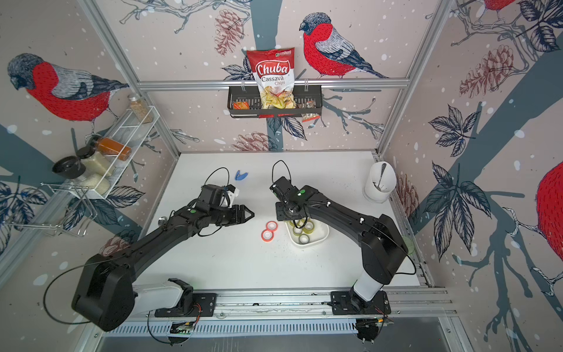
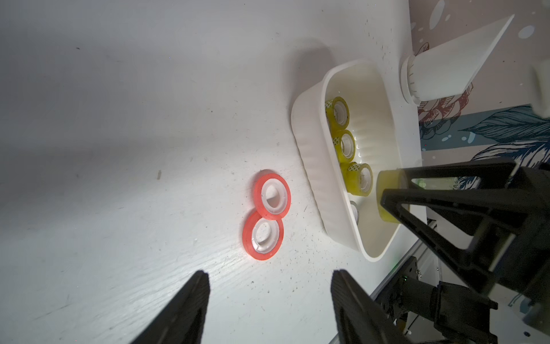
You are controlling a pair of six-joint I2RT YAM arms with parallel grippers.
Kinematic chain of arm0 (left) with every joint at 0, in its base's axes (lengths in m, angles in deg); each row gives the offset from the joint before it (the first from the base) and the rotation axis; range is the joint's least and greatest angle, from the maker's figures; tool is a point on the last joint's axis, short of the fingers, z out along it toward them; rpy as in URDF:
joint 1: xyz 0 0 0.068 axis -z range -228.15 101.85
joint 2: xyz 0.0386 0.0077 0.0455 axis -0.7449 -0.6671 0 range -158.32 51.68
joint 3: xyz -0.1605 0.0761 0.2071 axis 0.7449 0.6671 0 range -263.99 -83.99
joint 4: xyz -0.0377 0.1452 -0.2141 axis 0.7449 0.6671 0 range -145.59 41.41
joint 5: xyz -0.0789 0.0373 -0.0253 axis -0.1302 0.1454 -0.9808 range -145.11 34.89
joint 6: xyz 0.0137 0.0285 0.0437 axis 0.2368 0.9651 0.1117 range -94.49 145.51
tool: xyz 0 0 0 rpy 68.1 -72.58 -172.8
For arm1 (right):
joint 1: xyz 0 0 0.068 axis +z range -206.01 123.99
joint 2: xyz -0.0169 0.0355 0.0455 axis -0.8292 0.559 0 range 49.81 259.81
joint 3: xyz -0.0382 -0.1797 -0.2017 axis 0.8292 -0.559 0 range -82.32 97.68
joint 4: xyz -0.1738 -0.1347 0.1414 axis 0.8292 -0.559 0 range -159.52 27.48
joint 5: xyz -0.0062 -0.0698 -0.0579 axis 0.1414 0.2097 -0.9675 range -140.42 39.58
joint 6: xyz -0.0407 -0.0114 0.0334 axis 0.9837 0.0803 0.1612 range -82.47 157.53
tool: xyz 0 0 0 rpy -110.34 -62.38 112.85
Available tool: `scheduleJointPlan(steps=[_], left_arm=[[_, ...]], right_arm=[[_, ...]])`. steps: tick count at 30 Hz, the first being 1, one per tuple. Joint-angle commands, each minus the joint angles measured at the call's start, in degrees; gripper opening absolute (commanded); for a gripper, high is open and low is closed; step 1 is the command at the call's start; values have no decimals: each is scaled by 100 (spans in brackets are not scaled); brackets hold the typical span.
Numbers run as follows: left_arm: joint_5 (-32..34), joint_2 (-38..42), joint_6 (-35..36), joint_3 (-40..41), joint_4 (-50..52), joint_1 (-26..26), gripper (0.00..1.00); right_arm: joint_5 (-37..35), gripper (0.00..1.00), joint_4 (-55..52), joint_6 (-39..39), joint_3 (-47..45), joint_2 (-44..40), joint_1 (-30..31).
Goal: Put the transparent tape into the storage box
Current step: Place the tape in the storage box.
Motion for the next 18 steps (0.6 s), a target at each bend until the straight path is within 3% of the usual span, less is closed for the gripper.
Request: scheduleJointPlan(steps=[1,10,18], left_arm=[[172,-187,-61,-181,-300,190,70],[342,-583,-149,-414,-448,515,69],[394,-593,-148,-327,-459,542,69]], right_arm=[[46,49,-233,21,-283,-287,-155],[438,48,-724,245,-984,-941,-513],[701,48,-716,241,-1369,-1021,-694]])
